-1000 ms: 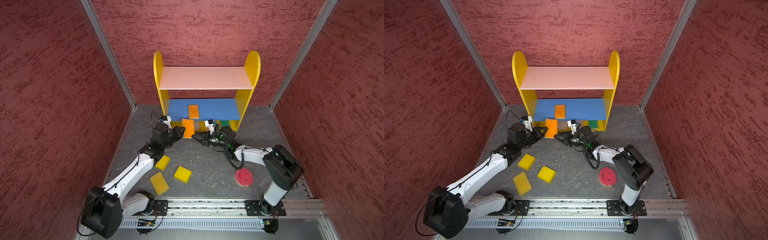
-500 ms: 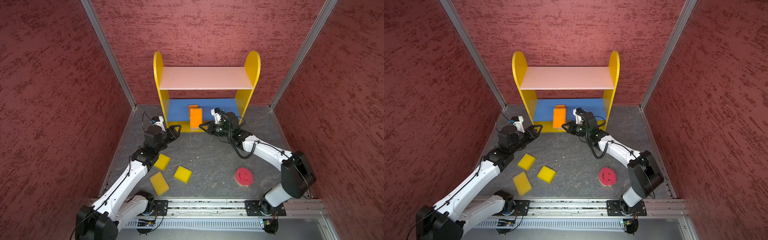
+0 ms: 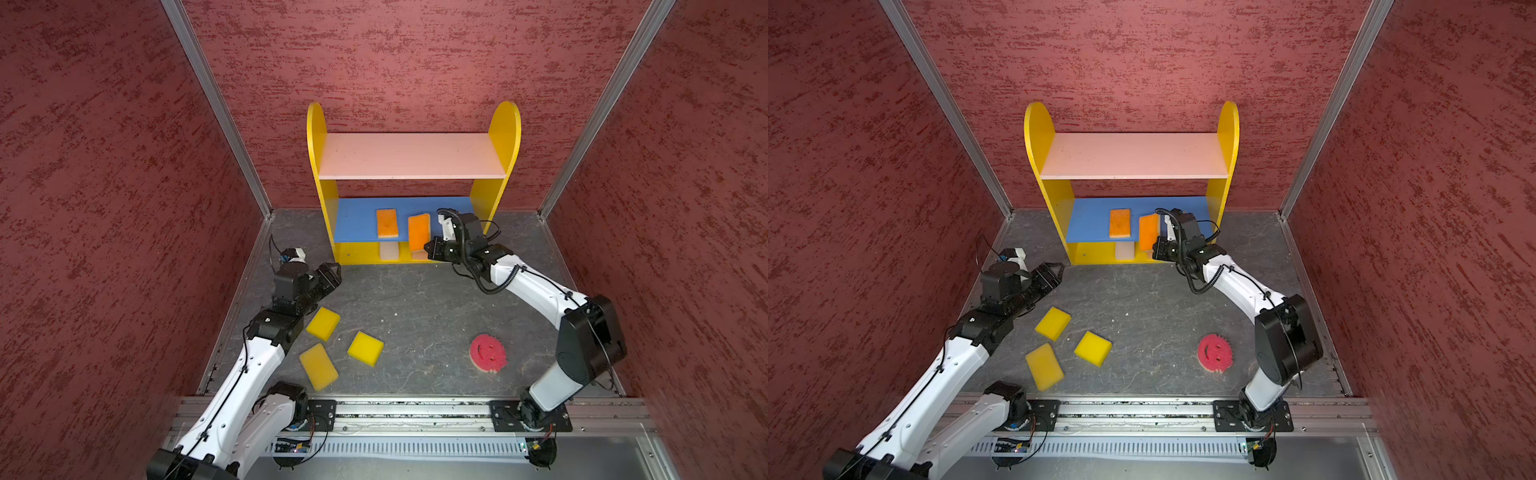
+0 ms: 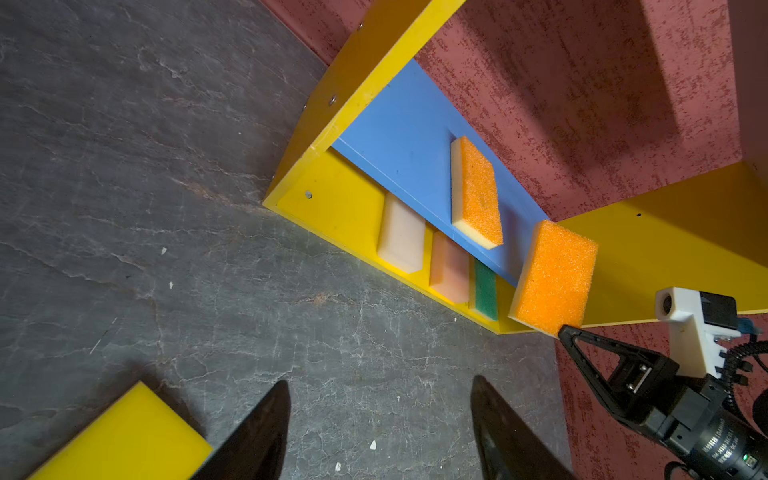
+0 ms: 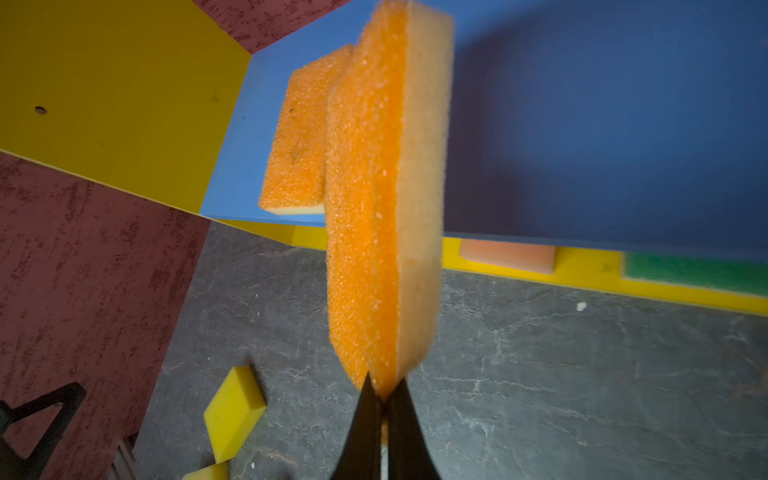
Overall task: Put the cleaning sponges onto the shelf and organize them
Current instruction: 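Carry the orange sponge to the blue board with the right gripper while left releases, then hold the orange sponge upright on the board beside the first with the right gripper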
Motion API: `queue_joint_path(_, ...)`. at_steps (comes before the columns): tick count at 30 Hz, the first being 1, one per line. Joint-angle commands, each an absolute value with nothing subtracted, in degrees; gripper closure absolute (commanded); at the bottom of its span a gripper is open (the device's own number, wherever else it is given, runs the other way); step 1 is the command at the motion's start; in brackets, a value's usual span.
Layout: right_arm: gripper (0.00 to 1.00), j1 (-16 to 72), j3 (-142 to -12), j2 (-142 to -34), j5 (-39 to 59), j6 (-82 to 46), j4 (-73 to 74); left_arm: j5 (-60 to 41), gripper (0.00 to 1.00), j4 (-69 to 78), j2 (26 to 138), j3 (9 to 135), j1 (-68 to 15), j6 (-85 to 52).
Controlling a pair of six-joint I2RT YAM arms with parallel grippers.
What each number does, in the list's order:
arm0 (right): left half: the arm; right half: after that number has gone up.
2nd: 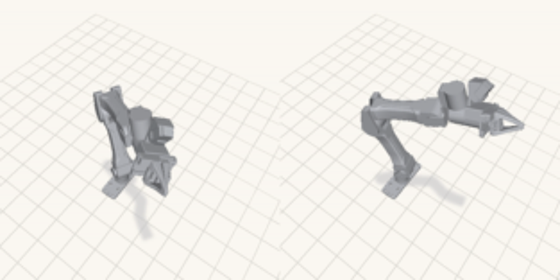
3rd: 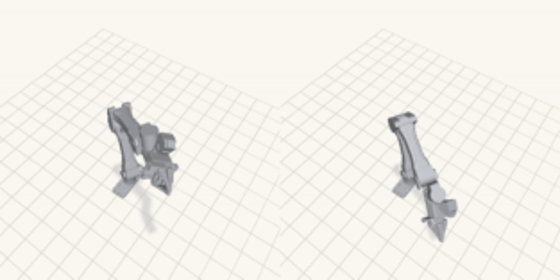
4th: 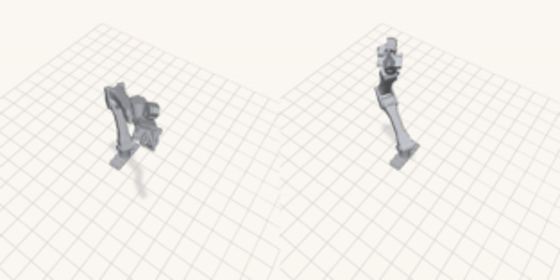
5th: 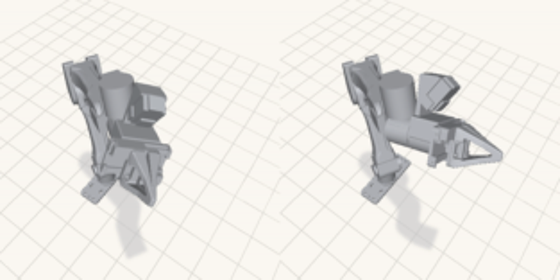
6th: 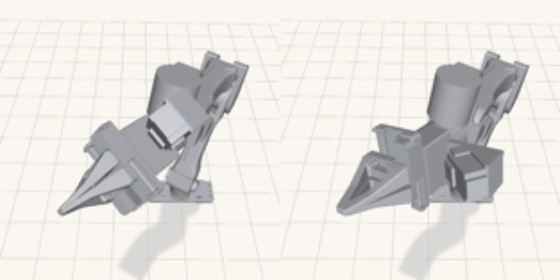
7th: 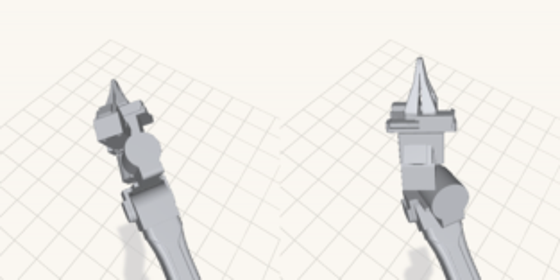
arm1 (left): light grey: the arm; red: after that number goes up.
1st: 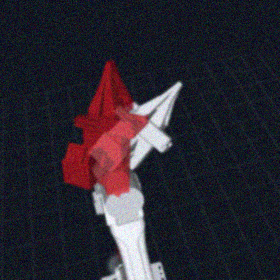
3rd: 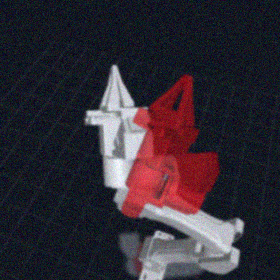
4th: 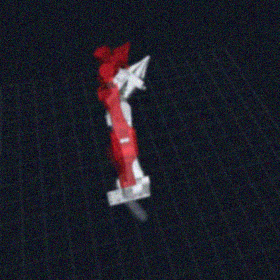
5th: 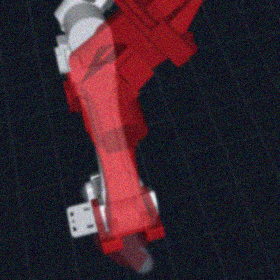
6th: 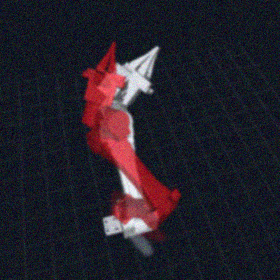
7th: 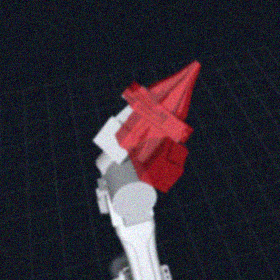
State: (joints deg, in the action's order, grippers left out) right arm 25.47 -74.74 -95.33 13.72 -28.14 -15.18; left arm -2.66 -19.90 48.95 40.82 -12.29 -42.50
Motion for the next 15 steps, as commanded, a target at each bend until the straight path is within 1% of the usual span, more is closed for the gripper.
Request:
queue_joint_path(1,1.0,23.8,-79.1,-96.7,14.4,-25.4,-15.8,-2.7,0.32,-21.4,47.9,40.3,-11.6,-41.0)
queue_joint_path(10,1.0,21.0,-84.8,-103.6,19.6,-26.0,-15.5,-3.6,0.31,-21.5,48.9,40.0,-11.3,-41.5)
queue_joint_path(15,1.0,20.8,-85.9,-105.4,20.6,-26.3,-15.4,-5.0,0.31,-20.2,50.5,40.0,-11.2,-42.2)
